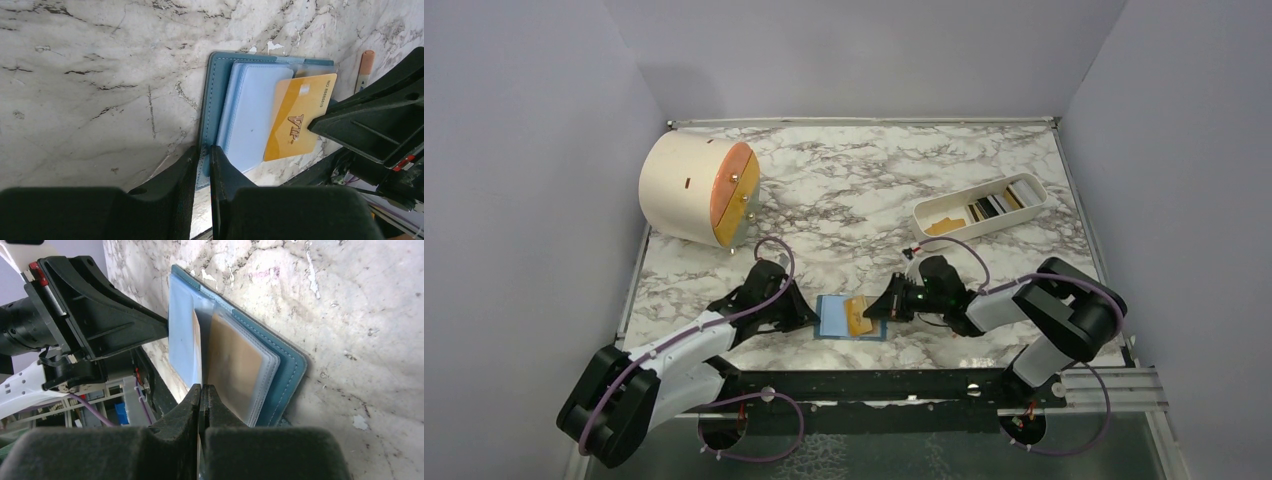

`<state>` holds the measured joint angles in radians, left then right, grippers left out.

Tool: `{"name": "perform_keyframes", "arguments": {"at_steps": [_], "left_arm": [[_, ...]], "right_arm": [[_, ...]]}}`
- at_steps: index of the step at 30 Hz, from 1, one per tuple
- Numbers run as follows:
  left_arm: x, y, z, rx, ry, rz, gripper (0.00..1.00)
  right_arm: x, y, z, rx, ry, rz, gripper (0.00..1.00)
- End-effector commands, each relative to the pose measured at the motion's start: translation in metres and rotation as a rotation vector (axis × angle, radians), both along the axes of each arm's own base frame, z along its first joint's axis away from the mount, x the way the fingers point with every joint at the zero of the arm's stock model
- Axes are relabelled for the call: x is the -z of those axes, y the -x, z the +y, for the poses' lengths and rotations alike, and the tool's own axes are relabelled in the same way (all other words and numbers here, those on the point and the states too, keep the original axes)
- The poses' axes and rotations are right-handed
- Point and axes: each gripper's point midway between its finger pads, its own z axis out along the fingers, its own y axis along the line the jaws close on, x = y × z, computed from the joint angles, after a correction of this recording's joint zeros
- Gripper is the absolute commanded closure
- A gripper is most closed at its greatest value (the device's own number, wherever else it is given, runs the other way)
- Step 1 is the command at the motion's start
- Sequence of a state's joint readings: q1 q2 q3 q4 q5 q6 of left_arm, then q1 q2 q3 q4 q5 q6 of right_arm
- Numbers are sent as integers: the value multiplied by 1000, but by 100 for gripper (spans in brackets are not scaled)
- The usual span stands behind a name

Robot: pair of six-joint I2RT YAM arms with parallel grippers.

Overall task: Put the credit cards into the card holder
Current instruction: Insert the credit card into the card holder.

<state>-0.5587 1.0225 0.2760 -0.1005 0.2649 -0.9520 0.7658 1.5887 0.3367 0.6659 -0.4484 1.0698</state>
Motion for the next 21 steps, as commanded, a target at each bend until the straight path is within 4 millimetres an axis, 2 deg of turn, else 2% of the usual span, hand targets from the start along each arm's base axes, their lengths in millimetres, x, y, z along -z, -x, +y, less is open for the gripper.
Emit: {"name": "perform_keyframes", "arguments": {"at_steps": [1,16,21], "left_arm": [[2,9,-3,7,28,22,82],[3,11,-8,-12,61,36,83],[5,13,-8,-21,67,40,83]], "right_arm": [[0,-14,5,45,-2,-46,99],[6,-16,14,83,-13,-53,97],[5,-15,18,66,11,-68,80]]}}
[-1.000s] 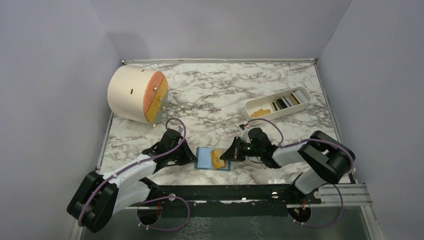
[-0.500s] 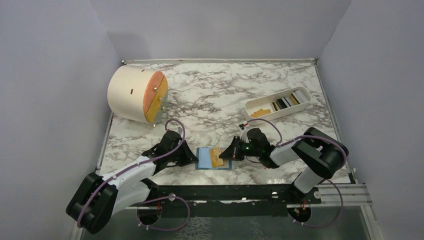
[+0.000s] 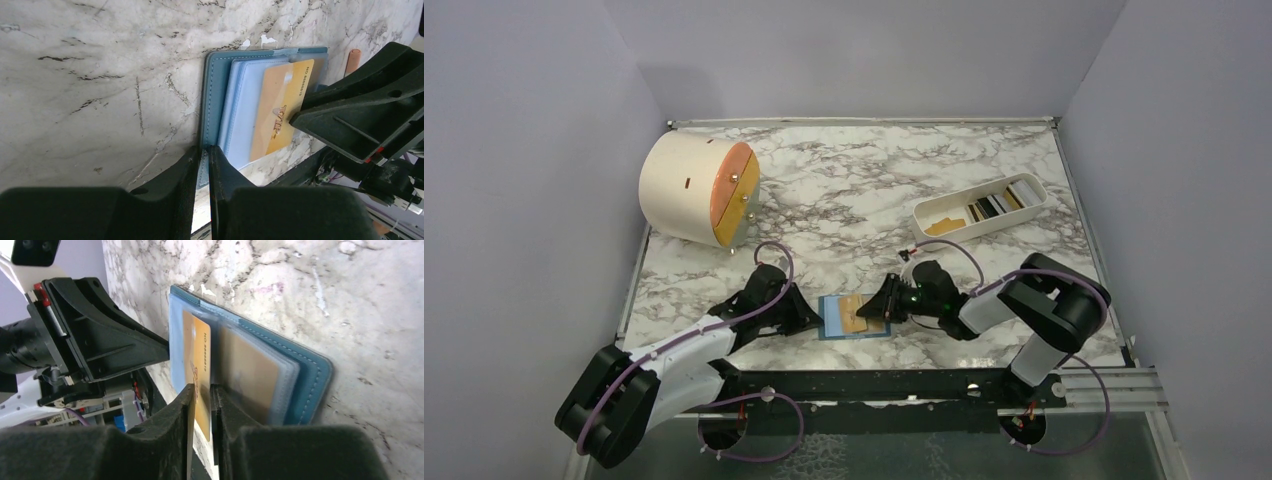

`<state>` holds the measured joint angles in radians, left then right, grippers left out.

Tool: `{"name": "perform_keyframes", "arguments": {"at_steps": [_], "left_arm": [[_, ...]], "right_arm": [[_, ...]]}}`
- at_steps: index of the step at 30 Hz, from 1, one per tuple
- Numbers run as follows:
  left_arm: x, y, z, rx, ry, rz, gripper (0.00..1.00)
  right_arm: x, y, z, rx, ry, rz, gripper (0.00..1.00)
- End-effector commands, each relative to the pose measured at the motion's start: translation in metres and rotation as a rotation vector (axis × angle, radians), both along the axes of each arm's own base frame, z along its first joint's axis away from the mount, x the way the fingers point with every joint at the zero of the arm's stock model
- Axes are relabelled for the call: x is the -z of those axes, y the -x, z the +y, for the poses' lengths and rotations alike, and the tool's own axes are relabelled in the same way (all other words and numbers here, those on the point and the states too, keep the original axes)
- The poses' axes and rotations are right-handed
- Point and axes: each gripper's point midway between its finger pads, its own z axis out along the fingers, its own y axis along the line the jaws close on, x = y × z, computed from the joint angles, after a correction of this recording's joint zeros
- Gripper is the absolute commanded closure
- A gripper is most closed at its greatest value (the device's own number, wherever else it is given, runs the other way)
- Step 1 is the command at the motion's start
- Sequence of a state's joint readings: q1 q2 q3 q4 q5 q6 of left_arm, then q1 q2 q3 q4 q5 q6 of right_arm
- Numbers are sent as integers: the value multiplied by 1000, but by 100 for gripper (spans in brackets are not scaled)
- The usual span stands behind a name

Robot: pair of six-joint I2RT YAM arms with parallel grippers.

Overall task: Put the credit cards into the card holder
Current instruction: Insert the credit card into the card holder.

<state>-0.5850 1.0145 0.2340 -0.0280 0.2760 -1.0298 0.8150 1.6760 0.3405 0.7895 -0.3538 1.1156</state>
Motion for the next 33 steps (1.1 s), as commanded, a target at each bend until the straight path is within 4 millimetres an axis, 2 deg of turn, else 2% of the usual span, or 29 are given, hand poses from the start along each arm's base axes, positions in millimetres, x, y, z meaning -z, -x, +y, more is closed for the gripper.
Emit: {"name": "perform_keyframes", "arguments": {"at_steps": [1,3,5,7,11,18,28,31,33], "left_arm": [[4,7,1,2,7,19,83],[4,6,1,3,4,12,83],[4,6,1,5,2,10,83],[2,5,0,5,3,4,83],[1,3,0,7,2,-4,83],[-1,1,-2,16,3,-6,83],[-2,3,-2,6,16,-6,83],[-2,2,-1,6,7,-11,83],[-3,0,-1,10,-6,-14,84]], "right_arm": [[0,-9,3,15,59,-46,76],[-4,-13,-4,31,129,-74,68],[-1,-15,-15,37,209,-86,56],[-7,-17,-17,31,240,-115,53],[-11,-16,-14,3,244,-138,53],[1,-5,5,-66,255,-113,55],[0,3,21,-40,219,-88,68],[-1,4,20,-59,245,-98,68],[-6,8,21,-130,260,-143,65]]}}
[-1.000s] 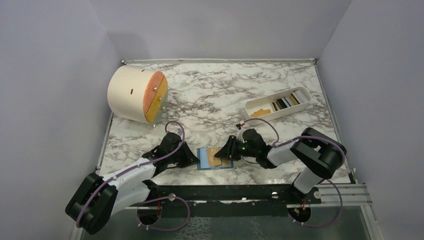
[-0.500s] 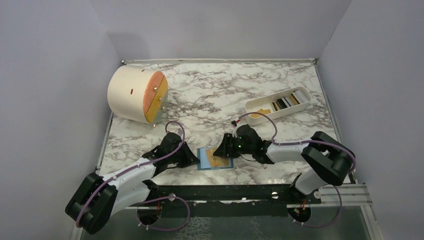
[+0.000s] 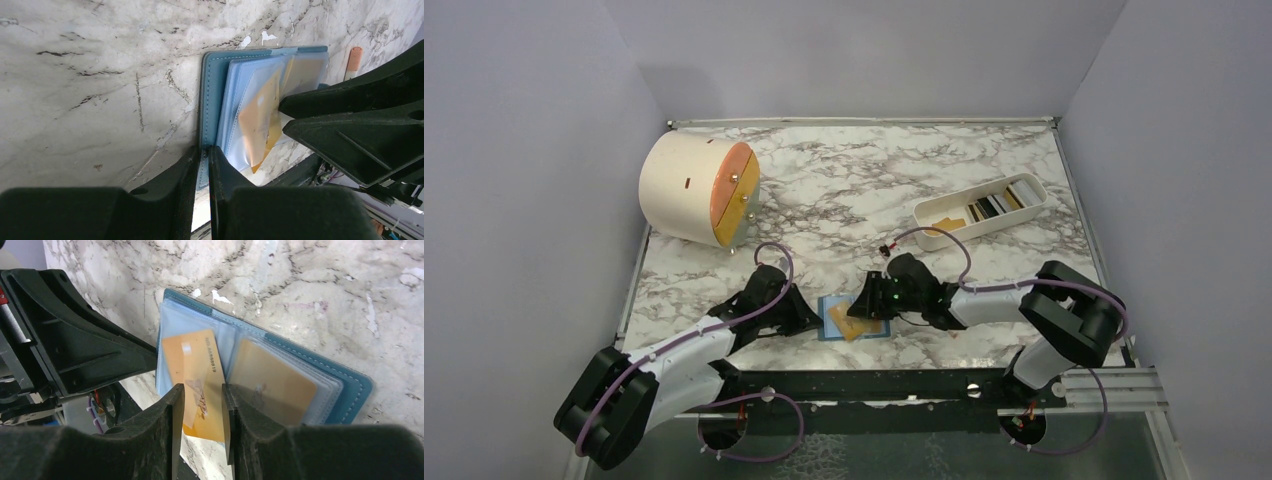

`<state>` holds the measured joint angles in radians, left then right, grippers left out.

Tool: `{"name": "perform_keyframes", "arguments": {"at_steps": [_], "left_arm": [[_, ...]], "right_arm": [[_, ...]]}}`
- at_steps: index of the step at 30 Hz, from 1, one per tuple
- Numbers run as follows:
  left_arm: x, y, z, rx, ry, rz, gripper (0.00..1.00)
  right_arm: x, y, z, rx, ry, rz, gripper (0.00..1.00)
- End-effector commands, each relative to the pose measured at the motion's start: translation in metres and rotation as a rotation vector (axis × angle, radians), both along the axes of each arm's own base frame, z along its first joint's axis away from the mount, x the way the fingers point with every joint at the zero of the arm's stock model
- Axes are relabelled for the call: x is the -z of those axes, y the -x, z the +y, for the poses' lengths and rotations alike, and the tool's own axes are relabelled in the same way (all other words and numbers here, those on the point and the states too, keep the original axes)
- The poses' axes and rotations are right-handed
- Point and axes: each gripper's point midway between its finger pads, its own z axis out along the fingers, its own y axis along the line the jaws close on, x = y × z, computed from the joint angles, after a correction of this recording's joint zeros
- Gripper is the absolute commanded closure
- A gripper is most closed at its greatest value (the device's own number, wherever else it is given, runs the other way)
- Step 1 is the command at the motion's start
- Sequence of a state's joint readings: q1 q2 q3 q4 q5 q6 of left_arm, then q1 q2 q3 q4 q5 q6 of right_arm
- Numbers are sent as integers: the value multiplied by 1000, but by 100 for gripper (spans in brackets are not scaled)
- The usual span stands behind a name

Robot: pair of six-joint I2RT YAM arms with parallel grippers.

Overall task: Put the credit cards into the card holder
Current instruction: Insert the credit card into the card holder.

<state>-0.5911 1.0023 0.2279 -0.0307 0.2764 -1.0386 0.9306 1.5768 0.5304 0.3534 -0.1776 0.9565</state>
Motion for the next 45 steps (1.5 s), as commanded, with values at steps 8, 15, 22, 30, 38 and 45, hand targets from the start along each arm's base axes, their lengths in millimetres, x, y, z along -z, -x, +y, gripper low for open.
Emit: {"name": "perform_keyframes", "arguments": {"at_steps": [8,15,22,30,38,45], "left_arm": [[-35,-14,-4,39,-17,-96,82],[-45,-15,-21,67,72,-101,90],[-30,-23,-36,100,117,-119,100],[15,-15,-18,78,-26,-25,100],[22,-10,-9,56,-65,-6,100],[20,-10,-5,42,-76,-12,100]], "right_arm": [[-20,11,-9,-159,118,-99,52],[-16,13,-7,-149,92,-72,48],[-5,10,-7,-136,83,-49,45],[5,10,-5,-152,93,-21,45],[-3,11,-5,-154,6,6,58],[9,6,-22,-86,51,-7,83]]}}
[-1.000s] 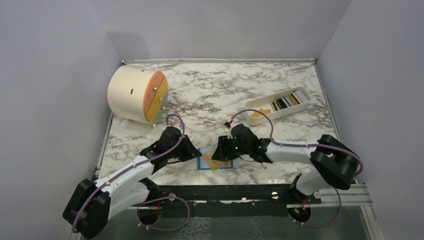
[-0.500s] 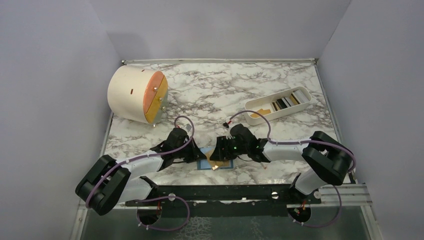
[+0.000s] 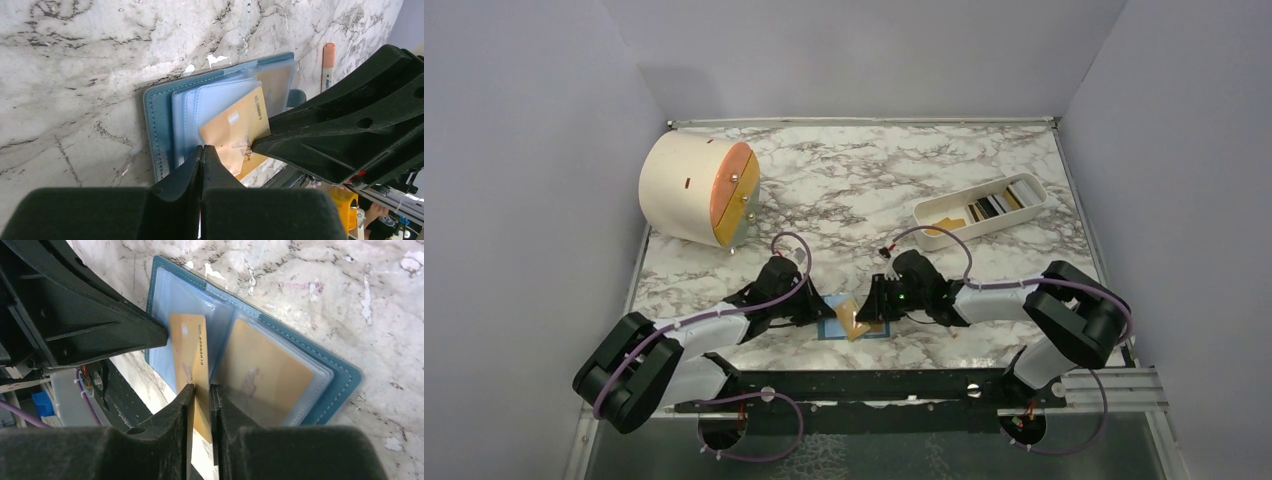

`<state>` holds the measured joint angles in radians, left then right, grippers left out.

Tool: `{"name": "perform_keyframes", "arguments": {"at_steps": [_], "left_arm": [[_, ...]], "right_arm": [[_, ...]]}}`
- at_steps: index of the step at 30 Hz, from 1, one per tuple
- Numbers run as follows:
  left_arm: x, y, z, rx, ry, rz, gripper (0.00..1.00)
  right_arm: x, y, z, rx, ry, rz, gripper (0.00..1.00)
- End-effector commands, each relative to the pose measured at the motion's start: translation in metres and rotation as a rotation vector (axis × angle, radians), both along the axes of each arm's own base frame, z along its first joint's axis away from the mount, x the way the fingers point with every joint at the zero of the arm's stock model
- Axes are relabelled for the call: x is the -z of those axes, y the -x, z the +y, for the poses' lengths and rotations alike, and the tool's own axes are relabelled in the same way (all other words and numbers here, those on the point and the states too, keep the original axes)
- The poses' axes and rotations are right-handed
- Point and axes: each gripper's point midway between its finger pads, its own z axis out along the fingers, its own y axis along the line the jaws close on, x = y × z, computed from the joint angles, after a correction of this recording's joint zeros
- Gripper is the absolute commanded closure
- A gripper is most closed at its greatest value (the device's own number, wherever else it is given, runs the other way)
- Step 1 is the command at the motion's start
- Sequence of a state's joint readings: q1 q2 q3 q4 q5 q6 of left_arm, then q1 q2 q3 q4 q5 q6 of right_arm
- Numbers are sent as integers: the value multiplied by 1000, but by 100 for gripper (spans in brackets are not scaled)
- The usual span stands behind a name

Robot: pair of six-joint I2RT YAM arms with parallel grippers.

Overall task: Put the credit cards into the card holder
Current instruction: Insert the credit card into the card holder.

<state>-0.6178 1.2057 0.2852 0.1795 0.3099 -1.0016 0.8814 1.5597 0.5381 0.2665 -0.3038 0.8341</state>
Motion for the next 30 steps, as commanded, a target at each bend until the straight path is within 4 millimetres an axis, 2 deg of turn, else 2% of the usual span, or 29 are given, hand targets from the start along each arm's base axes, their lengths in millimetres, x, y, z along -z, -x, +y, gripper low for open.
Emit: {"name": "perform_keyframes", "arguments": {"at_steps": [1,7,10,15,18,20,27,30], "left_arm": [[25,11,24,-40,-122,44,100],[24,14,24,-52,-113,58,100],[14,12,23,-41,-112,44,100],[2,8,34,-60,-160,-11,85],[2,9,40,-73,-174,-25,71],[5,12,41,-72,-179,-18,66],[18,15,45,-49,-207,-14,63],[20,14,44,-40,-210,-21,68]], "right_arm": [[3,-4,-11,43,12,-24,85],[-7,-10,-13,74,-9,-67,99],[-7,-11,-14,94,-20,-69,99],[0,-9,-12,116,-41,-33,99],[4,-6,-9,113,-55,-7,99],[4,-5,-6,112,-68,10,99],[2,-9,-1,119,-86,13,99],[1,-11,0,125,-93,20,99]]}}
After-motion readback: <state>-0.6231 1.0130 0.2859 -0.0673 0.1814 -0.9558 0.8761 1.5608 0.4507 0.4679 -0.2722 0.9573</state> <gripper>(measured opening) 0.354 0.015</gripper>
